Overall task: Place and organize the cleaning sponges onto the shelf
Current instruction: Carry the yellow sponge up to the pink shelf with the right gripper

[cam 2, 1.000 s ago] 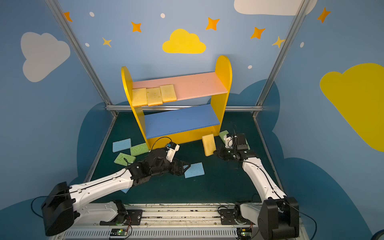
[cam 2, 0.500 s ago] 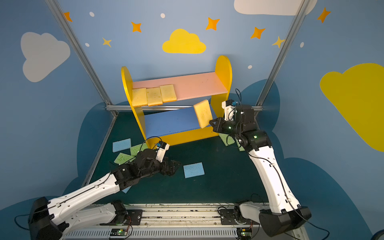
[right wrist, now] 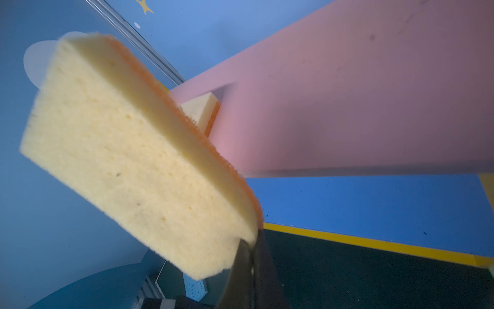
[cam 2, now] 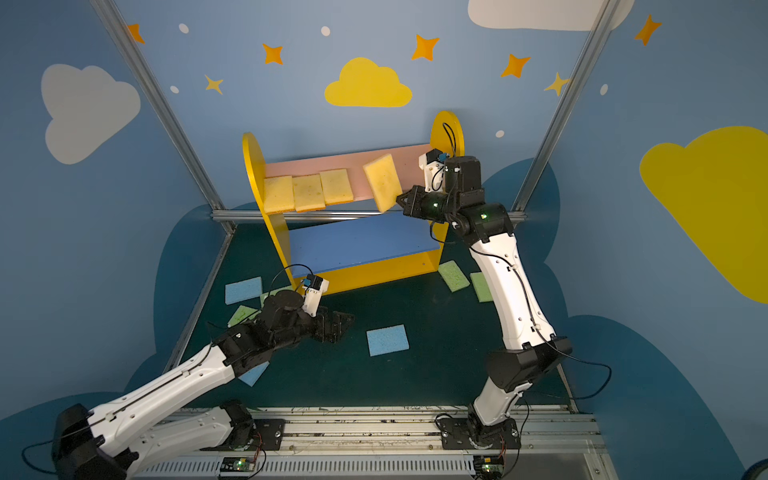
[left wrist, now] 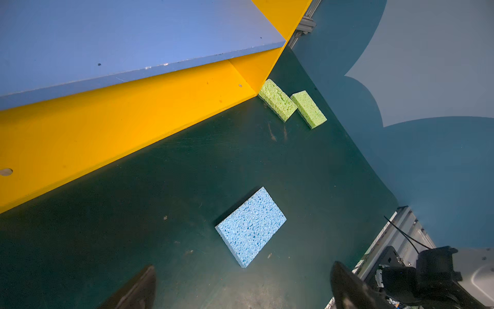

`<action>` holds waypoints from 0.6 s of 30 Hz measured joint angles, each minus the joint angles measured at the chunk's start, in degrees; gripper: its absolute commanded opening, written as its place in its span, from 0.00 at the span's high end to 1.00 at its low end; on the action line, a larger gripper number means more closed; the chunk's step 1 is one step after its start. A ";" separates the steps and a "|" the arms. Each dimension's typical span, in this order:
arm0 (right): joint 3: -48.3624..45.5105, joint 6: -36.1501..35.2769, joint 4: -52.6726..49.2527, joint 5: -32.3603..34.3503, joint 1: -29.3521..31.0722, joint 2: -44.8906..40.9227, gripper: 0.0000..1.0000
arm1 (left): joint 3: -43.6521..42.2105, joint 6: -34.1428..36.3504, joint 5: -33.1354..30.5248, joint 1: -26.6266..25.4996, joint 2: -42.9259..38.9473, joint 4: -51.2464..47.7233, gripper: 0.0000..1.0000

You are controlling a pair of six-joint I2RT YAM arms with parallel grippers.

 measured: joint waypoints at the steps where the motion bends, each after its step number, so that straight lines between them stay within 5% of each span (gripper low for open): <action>1: 2.01 0.09 -0.42 -0.17 0.15 1.25 1.00 | -0.04 -0.02 0.15 0.20 0.26 0.15 0.00; 14: 13.46 3.98 -0.66 -2.43 0.50 12.98 0.99 | -1.05 -0.04 3.21 2.91 4.04 3.06 0.00; 18: 14.49 4.61 -0.42 -2.80 0.50 13.86 0.83 | -1.33 -0.07 4.13 3.48 4.94 3.78 0.00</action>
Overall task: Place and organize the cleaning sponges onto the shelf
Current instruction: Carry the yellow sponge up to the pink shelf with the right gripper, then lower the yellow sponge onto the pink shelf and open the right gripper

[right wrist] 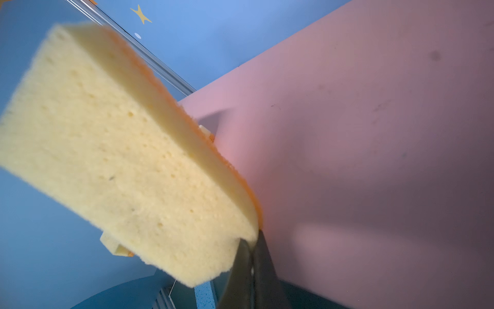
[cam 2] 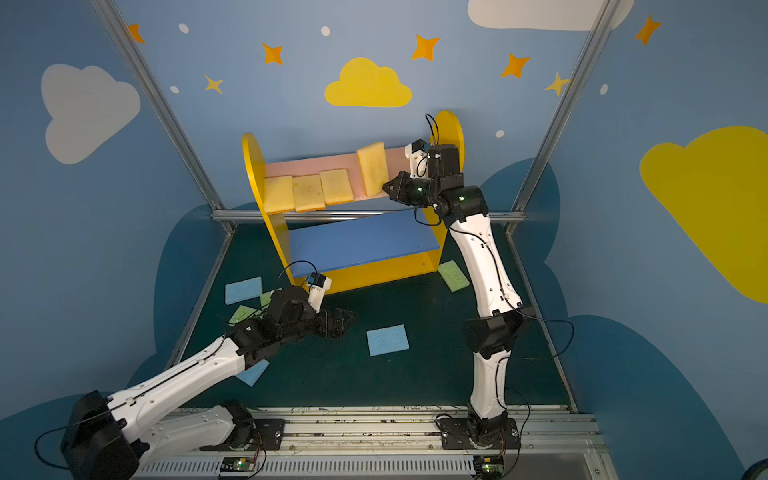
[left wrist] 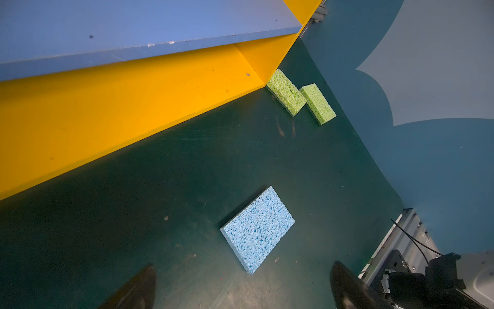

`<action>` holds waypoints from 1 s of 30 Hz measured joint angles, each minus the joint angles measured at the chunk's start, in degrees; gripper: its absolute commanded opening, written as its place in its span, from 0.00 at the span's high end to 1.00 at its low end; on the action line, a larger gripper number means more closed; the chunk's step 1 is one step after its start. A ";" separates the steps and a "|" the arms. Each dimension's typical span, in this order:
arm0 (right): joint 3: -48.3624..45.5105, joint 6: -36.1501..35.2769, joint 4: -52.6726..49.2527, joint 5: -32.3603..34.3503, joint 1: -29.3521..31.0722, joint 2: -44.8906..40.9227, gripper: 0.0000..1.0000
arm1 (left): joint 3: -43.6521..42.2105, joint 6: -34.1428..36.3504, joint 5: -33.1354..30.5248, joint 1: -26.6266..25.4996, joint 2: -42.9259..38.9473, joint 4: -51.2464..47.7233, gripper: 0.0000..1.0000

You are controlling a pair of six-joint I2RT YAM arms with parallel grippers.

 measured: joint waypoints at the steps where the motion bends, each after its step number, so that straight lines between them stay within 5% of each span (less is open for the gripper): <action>1: 0.00 -0.09 0.00 -0.09 0.00 0.00 0.78 | -0.15 0.00 0.15 0.15 0.11 0.17 0.00; 15: 0.52 -1.07 0.79 -0.48 0.04 -0.02 0.51 | -1.44 -0.24 1.40 1.27 0.13 1.27 0.00; 20: 0.46 -3.93 0.79 1.70 0.46 -0.66 0.35 | -1.46 -0.24 1.44 1.27 0.13 1.49 0.00; 30: 1.36 -9.97 -0.24 11.28 2.91 -0.61 0.32 | -1.46 -0.46 1.64 1.36 0.13 1.55 0.00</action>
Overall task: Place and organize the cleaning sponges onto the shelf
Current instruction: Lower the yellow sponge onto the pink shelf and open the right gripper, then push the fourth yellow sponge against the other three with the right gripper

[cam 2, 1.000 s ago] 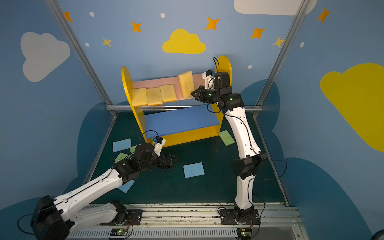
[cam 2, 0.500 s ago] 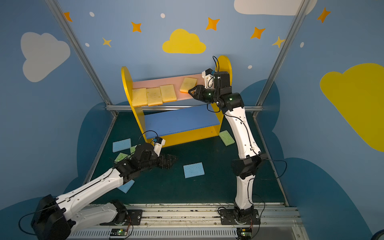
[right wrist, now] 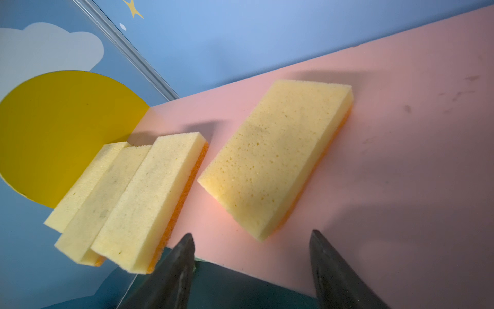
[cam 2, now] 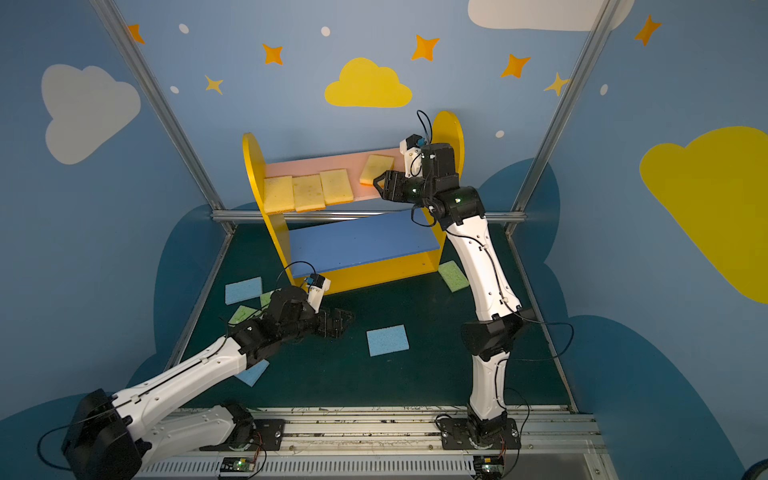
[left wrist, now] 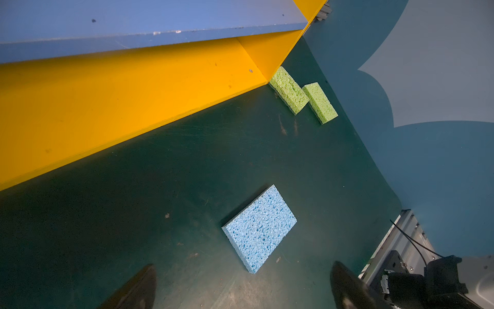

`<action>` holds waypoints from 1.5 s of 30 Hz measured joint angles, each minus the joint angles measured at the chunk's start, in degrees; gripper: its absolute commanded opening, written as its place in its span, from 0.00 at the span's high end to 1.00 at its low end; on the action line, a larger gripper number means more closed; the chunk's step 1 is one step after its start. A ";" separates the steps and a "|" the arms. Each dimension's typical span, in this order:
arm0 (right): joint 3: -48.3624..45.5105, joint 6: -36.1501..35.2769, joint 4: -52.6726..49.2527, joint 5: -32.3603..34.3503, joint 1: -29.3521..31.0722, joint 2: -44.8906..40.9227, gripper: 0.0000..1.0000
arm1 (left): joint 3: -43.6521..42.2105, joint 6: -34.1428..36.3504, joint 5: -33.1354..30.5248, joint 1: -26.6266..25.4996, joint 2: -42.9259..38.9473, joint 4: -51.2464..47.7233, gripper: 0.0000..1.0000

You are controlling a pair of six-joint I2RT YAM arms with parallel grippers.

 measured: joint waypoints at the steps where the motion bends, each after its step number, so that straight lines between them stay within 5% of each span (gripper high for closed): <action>1: 0.76 -0.26 -0.17 0.94 0.15 0.44 0.32 | 0.00 0.00 0.02 0.02 0.00 0.02 0.00; 11: 5.42 -1.66 0.20 7.17 1.36 4.26 0.32 | -0.61 -0.42 0.13 0.02 -0.17 0.37 0.00; 23: 7.96 -6.75 -1.36 9.77 3.26 6.32 0.66 | -0.63 -0.42 0.15 0.50 -0.85 0.35 0.00; 38: 8.59 -11.21 -2.67 10.36 2.54 5.75 0.89 | -0.61 -0.42 0.59 0.50 -0.85 0.02 0.00; 45: 6.99 -12.85 -3.76 5.40 0.11 4.00 0.90 | -0.61 -0.48 0.61 0.50 -0.85 -0.11 0.00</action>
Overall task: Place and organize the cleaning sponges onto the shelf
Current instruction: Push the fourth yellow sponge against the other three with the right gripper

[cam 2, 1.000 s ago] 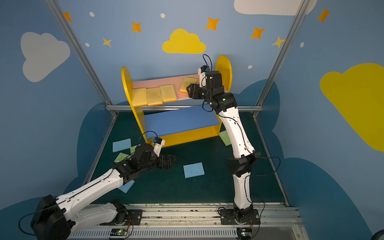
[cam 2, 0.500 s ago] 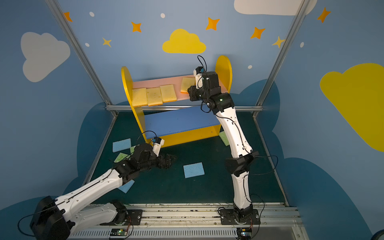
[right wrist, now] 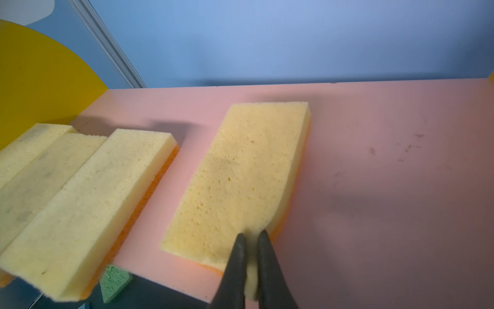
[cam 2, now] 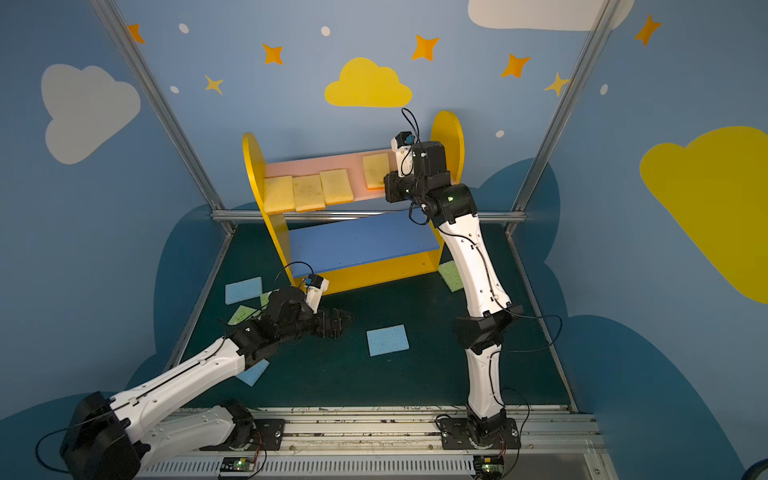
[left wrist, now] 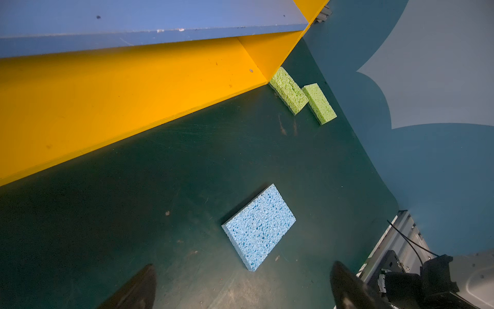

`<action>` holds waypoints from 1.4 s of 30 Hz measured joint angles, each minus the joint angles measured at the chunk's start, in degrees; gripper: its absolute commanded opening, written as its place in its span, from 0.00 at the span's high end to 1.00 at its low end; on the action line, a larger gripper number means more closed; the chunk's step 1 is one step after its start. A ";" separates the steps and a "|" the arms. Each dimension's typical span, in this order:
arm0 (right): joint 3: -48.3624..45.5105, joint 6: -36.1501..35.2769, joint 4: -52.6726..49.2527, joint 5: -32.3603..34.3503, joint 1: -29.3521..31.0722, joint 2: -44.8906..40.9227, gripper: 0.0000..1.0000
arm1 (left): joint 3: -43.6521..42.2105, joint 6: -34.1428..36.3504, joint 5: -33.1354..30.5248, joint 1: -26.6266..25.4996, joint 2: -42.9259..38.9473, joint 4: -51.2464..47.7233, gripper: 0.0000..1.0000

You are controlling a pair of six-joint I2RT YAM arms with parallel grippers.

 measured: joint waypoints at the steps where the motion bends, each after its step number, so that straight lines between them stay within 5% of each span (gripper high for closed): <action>1: -0.59 -0.11 0.11 -0.92 -0.33 -0.33 0.90 | 0.00 -0.02 0.00 0.00 0.00 0.00 0.00; 15: -3.74 -0.22 1.53 -14.58 -1.07 -1.79 0.88 | 0.00 -0.35 0.09 0.00 0.00 0.00 0.00; 26: -5.03 1.57 3.10 -18.03 0.17 -1.77 0.71 | 0.00 -0.35 0.04 0.00 -0.02 0.00 0.00; 35: -12.35 2.82 9.01 -18.08 0.13 -5.03 0.37 | 0.00 -0.35 -0.04 0.02 -0.81 -0.02 0.00; 42: -13.62 2.97 9.68 -18.12 -0.20 -6.34 0.21 | -0.02 -0.31 -0.59 0.11 -1.86 -0.55 0.00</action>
